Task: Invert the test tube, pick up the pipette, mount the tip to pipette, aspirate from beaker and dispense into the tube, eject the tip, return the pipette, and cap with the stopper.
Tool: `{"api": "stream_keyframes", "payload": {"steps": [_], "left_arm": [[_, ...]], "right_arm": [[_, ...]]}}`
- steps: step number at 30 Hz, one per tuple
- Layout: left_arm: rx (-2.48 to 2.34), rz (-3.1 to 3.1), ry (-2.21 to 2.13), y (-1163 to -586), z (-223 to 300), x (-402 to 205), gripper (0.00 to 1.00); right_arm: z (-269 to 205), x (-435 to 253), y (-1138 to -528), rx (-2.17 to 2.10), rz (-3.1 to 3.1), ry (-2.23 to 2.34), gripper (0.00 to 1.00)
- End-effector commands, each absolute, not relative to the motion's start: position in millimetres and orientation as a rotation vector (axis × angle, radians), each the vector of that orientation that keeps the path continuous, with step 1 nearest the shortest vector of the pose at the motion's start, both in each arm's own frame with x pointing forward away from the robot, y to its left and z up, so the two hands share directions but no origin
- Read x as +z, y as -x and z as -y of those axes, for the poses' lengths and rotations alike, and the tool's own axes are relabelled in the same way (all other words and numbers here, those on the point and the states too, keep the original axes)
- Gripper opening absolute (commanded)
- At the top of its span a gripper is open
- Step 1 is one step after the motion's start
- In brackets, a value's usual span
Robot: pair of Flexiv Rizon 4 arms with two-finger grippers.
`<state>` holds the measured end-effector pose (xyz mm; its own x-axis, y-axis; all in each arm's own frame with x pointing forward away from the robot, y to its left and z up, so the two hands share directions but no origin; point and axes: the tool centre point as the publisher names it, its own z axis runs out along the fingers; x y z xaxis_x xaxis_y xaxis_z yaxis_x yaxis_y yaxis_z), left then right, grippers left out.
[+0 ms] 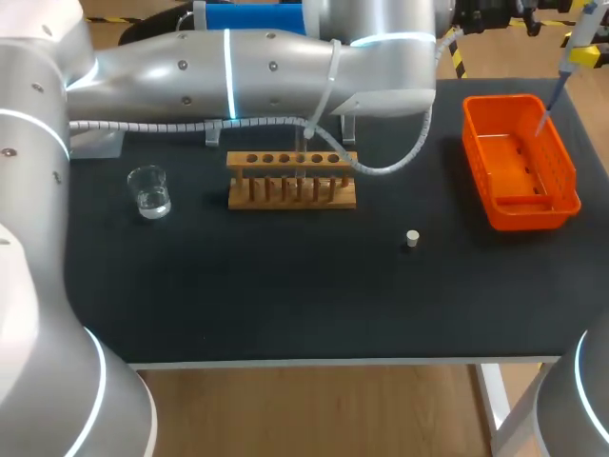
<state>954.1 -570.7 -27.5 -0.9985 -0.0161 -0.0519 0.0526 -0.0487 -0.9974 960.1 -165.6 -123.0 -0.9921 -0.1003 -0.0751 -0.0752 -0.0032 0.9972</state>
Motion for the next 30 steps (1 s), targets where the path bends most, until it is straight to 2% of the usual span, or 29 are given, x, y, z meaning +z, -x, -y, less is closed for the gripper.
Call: {"api": "stream_keyframes", "payload": {"steps": [1,30], "left_arm": [[-2.243,-2.132,-0.039,-956.1,574.9,-29.0,0.0],[-2.248,-2.146,-0.058,-957.5,577.5,-34.8,0.0]], "right_arm": [[165.2,-122.0,-959.3,-2.201,2.21,-0.193,0.0],[165.2,-122.0,-959.3,-2.201,2.21,-0.193,0.0]]}}
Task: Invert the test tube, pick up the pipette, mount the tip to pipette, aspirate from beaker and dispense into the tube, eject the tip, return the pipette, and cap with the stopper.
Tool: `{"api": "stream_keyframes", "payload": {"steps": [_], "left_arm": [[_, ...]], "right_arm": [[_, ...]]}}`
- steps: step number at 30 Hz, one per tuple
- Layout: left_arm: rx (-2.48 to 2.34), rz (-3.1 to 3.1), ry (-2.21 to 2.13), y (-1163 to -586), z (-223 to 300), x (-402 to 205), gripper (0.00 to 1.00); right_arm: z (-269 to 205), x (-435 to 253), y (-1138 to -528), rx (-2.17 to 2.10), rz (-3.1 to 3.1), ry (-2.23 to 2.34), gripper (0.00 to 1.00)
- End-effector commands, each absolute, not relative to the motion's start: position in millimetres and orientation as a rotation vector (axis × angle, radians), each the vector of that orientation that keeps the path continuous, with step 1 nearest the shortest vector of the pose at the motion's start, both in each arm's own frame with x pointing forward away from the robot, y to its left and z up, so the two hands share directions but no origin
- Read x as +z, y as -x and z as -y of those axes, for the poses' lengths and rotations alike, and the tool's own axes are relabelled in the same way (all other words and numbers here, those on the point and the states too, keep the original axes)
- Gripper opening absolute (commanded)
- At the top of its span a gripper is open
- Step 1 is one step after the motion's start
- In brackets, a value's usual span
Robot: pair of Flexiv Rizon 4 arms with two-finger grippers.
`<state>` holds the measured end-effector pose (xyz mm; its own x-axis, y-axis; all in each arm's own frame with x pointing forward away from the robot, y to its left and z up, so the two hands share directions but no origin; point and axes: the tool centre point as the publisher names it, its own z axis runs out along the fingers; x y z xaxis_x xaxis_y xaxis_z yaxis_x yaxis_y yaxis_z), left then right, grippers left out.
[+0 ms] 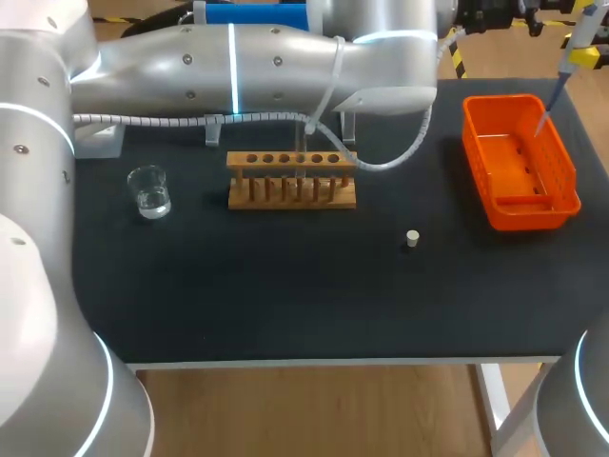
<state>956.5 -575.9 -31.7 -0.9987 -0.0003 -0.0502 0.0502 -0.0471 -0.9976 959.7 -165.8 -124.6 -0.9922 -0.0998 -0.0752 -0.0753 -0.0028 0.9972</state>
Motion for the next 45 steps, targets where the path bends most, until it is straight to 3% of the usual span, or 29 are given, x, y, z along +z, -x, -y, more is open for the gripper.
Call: {"api": "stream_keyframes", "payload": {"steps": [1,45], "left_arm": [[-2.248,-2.148,-0.057,-957.5,577.4,-35.4,0.0],[-2.282,-2.194,-0.083,-956.9,579.1,-57.6,0.0]], "right_arm": [[165.2,-122.0,-959.3,-2.201,2.21,-0.193,0.0],[165.2,-122.0,-959.3,-2.201,2.21,-0.193,0.0]]}}
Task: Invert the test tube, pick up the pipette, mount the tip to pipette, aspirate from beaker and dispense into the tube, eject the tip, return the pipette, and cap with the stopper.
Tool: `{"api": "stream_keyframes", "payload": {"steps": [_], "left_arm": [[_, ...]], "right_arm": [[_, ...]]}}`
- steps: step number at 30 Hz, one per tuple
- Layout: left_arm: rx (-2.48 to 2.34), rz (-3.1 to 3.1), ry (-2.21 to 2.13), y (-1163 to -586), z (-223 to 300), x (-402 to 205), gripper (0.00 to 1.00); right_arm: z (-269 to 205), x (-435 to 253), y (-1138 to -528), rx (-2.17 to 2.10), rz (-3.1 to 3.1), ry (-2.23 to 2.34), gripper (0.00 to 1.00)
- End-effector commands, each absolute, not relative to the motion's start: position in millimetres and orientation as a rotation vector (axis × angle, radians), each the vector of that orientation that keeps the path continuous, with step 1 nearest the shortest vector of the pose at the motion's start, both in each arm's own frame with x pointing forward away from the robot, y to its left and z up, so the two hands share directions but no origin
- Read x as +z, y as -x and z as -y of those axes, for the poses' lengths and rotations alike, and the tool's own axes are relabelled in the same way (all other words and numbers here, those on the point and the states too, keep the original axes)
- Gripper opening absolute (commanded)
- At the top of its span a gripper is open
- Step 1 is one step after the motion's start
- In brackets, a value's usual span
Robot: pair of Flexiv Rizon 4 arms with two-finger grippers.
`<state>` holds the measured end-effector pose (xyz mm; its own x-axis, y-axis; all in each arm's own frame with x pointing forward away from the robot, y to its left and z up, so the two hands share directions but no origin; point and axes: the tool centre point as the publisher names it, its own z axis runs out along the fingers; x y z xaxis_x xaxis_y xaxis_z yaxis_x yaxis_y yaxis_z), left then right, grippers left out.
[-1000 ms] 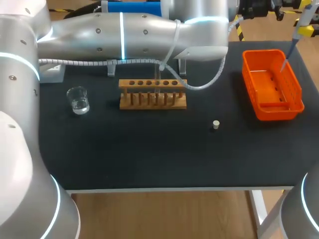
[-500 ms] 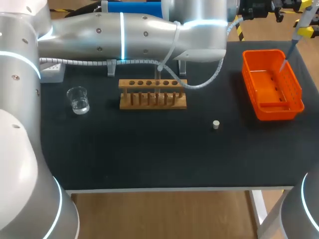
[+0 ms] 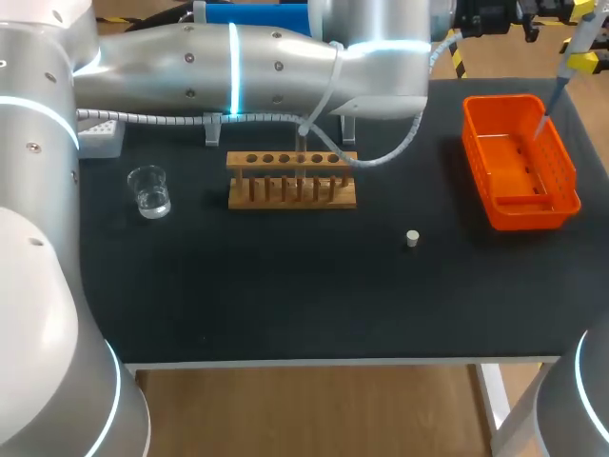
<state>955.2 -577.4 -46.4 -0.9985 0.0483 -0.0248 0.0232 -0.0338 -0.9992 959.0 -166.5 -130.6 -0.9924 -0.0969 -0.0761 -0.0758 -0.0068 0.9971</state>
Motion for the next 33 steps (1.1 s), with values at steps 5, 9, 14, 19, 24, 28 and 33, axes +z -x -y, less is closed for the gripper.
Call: {"api": "stream_keyframes", "payload": {"steps": [5,9,14,19,24,28,33], "left_arm": [[2.244,2.155,0.073,-956.8,579.1,-58.9,0.0],[2.249,2.153,0.074,-956.6,578.8,-57.7,0.0],[2.273,2.147,0.084,-955.9,577.6,-50.9,0.0],[2.3,2.153,0.097,-954.6,575.6,-41.5,0.0],[2.325,2.167,0.123,-953.3,574.6,-28.8,0.0],[2.336,2.171,0.138,-951.8,574.3,-22.3,0.0],[2.337,2.176,0.145,-950.5,574.4,-19.6,0.0]], "right_arm": [[165.2,-122.0,-959.3,-2.201,2.21,-0.193,0.0],[165.2,-122.0,-959.3,-2.201,2.21,-0.193,0.0],[165.2,-122.0,-959.3,-2.201,2.21,-0.193,0.0],[165.2,-122.0,-959.3,-2.201,2.21,-0.193,0.0],[165.2,-122.0,-959.3,-2.201,2.21,-0.193,0.0],[165.2,-122.0,-959.3,-2.201,2.21,-0.193,0.0],[165.2,-122.0,-959.3,-2.201,2.21,-0.193,0.0]]}}
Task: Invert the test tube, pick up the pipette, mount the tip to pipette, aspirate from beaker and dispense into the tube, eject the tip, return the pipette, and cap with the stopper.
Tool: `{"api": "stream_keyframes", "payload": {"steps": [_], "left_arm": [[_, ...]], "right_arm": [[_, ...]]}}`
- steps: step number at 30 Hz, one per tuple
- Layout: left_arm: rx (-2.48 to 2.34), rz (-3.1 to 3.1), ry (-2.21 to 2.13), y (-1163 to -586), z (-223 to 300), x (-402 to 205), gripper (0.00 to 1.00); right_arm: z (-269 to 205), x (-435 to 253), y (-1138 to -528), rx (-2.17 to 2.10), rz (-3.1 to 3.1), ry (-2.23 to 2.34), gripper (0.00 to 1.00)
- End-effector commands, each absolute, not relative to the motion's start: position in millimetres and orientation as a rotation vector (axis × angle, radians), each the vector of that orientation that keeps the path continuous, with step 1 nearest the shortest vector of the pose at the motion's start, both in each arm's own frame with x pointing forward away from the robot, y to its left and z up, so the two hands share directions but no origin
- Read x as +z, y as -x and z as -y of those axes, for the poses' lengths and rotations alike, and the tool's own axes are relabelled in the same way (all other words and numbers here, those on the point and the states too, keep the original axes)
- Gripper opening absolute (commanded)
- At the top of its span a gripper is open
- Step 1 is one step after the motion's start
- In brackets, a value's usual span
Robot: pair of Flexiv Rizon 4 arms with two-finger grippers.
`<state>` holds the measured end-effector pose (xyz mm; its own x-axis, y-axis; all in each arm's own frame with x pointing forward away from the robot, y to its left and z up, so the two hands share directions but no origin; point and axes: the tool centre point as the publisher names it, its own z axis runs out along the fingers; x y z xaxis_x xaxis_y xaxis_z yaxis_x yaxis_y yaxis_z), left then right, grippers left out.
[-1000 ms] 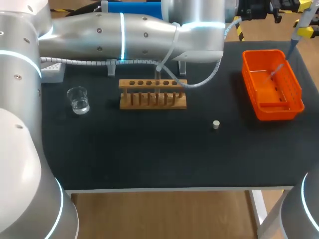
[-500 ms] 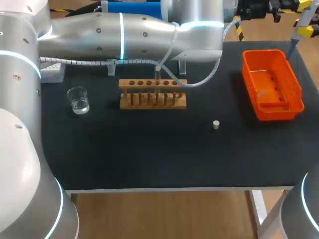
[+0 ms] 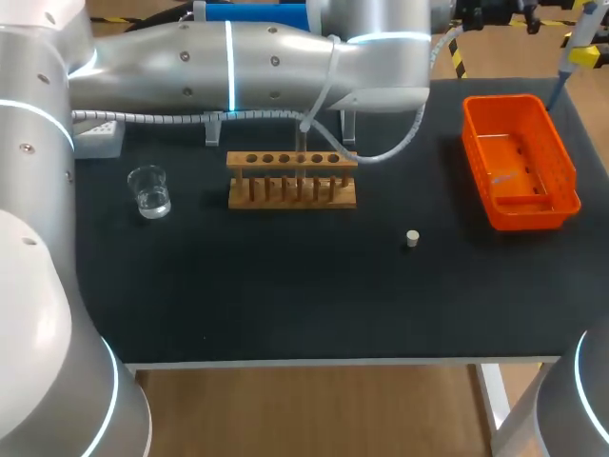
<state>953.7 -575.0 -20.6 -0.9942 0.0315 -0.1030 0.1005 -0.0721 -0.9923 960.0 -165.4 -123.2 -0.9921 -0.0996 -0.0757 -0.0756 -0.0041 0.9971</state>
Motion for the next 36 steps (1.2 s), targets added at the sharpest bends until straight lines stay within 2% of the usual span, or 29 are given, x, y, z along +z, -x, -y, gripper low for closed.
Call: {"api": "stream_keyframes", "payload": {"steps": [1,2,3,4,9,20,36], "left_arm": [[-2.257,-2.103,-0.138,-950.5,574.1,-19.0,0.0],[-2.262,-2.108,-0.132,-950.5,573.2,-18.2,0.15],[-2.271,-2.123,-0.122,-950.9,571.3,-17.8,0.63],[-2.266,-2.13,-0.116,-951.5,568.5,-17.6,1.0],[-2.363,-2.263,-0.162,-956.0,544.3,-14.2,1.0],[-2.214,-2.379,-0.073,-939.3,456.4,-2.8,1.0],[-2.198,-2.312,-0.011,-915.7,339.0,-47.5,1.0]], "right_arm": [[165.2,-122.0,-959.3,-2.201,2.21,-0.193,0.0],[165.2,-122.0,-959.3,-2.201,2.21,-0.193,0.0],[165.2,-122.0,-959.3,-2.201,2.21,-0.193,0.0],[165.2,-122.0,-959.3,-2.201,2.21,-0.193,0.0],[165.2,-122.0,-959.3,-2.201,2.21,-0.193,0.0],[165.2,-122.0,-959.3,-2.201,2.21,-0.193,0.0],[165.2,-122.0,-959.3,-2.201,2.21,-0.193,0.0]]}}
